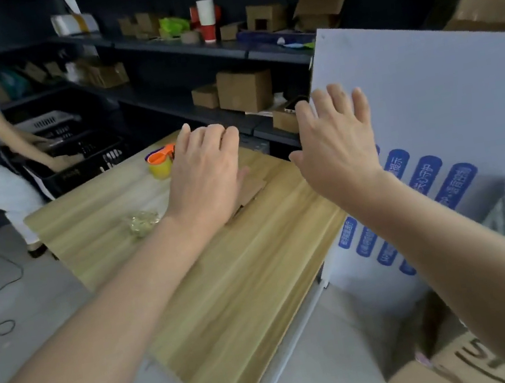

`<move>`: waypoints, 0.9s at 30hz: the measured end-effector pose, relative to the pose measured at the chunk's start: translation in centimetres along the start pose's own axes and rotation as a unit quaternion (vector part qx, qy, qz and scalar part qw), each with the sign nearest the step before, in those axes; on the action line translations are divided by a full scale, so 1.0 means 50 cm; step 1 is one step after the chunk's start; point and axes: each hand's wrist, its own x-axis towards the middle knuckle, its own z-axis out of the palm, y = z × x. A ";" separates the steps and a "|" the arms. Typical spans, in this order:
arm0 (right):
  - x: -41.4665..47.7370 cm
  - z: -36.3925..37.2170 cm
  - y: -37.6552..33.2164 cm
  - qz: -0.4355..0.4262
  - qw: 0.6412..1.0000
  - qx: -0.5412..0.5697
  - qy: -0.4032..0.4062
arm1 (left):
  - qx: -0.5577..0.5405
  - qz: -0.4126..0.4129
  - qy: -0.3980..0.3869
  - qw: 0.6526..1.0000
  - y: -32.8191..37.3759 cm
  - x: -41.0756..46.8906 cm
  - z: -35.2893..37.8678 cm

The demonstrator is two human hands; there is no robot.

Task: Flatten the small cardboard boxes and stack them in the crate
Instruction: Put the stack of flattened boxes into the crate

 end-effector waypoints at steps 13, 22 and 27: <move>0.150 0.158 -0.259 -0.044 0.998 0.027 -0.044 | 0.003 -0.048 -0.021 0.999 -0.308 0.015 0.173; 0.180 0.292 -0.497 0.043 0.987 0.024 -0.155 | -0.076 -0.040 -0.177 0.980 -0.578 -0.018 0.382; 0.164 0.357 -0.586 0.076 0.973 0.032 -0.215 | -0.168 -0.075 -0.297 0.937 -0.655 -0.058 0.506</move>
